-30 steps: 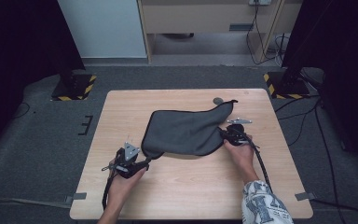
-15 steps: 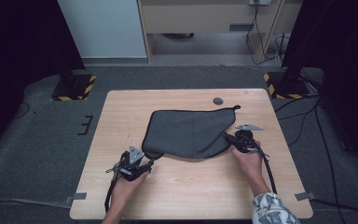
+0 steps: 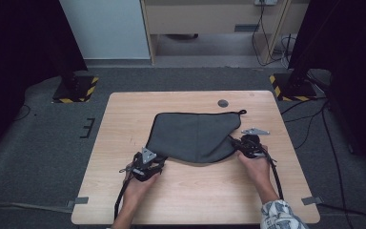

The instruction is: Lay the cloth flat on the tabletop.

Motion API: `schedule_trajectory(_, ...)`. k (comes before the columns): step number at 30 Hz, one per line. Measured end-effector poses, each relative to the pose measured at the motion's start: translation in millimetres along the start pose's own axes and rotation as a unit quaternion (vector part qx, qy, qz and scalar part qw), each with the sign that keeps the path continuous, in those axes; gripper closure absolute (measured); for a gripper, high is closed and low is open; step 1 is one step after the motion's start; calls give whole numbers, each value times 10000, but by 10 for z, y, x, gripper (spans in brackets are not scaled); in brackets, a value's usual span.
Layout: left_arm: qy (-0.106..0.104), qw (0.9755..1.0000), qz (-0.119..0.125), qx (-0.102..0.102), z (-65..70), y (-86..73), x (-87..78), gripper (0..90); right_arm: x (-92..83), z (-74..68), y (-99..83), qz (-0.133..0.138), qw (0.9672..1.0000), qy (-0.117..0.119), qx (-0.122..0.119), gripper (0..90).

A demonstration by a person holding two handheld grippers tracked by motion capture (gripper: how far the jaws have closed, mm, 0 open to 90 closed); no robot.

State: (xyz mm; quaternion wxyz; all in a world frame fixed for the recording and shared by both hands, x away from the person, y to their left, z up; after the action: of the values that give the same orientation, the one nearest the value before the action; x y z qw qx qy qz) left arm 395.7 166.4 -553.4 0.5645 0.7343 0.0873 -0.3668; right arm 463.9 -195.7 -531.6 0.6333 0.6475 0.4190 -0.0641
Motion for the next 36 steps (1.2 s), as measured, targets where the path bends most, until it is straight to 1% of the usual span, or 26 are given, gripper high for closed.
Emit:
schedule_trajectory(1,36,10000,-46,11,1,3,10,548,-7,-3,3,13,10000,-6,-8,838)
schedule_trajectory(3,91,9999,-43,16,0,9,17,599,-31,-9,9,32,10000,7,-56,838)
schedule_trajectory(6,127,9999,-47,-51,-17,12,24,665,-61,-26,5,57,10000,24,-51,838)
schedule_trajectory(7,164,9999,-46,-3,-16,14,26,687,-70,-25,-2,53,9999,23,-91,838)
schedule_trajectory(9,241,9997,-57,56,-11,21,28,746,-86,-22,-22,45,9999,18,-95,838)
schedule_trajectory(10,287,9995,-101,107,-11,31,29,778,-91,-15,-32,48,9999,26,-94,839)
schedule_trajectory(11,297,9994,-133,106,-13,38,31,810,-99,-6,-45,29,10000,13,-79,839)
schedule_trajectory(13,289,9993,-221,122,-20,63,37,829,-115,17,-58,25,10000,2,-79,839)
schedule_trajectory(16,90,9996,-242,67,-46,81,18,837,-165,49,-56,28,10000,-5,-39,839)
schedule_trajectory(19,-43,9997,-168,187,-55,98,-47,840,-260,92,-47,105,9999,-14,-24,839)
schedule_trajectory(21,-200,9995,-94,241,-51,113,-100,840,-329,123,-59,136,9999,-47,-8,839)
schedule_trajectory(23,-321,9990,-69,289,-41,134,-143,840,-400,158,-79,176,9998,-68,62,839)
schedule_trajectory(24,-350,9989,-49,313,-37,144,-158,840,-427,174,-92,169,9998,-94,56,839)
schedule_trajectory(27,-547,9978,44,371,4,177,-212,840,-507,206,-134,182,9997,-137,53,839)
schedule_trajectory(28,-572,9975,37,422,17,178,-222,840,-545,213,-154,186,9997,-173,36,839)
schedule_trajectory(29,-627,9967,10,518,36,173,-235,840,-568,217,-168,189,9996,-189,14,839)
schedule_trajectory(32,-748,9949,-6,680,84,150,-276,841,-668,236,-244,188,9996,-219,50,839)
schedule_trajectory(34,-816,9944,31,674,99,142,-301,841,-725,245,-302,198,9994,-259,81,838)
schedule_trajectory(35,-843,9941,32,681,106,138,-310,841,-754,246,-336,198,9993,-276,136,838)
schedule_trajectory(36,-838,9939,29,712,115,132,-314,841,-770,242,-362,204,9993,-277,144,838)
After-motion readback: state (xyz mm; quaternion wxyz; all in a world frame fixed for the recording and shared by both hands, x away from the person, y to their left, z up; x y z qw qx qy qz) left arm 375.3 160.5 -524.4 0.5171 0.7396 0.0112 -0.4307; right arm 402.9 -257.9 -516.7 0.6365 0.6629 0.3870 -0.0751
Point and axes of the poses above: each handheld gripper's, and its own axes: x roughly forward along the jaws, y roughly out of its top, z roughly to its right, the point moved 3 cm from there along x, roughly forward along the jaws, and after that the axes turned 5 degrees about y, right-handed, at the moved point
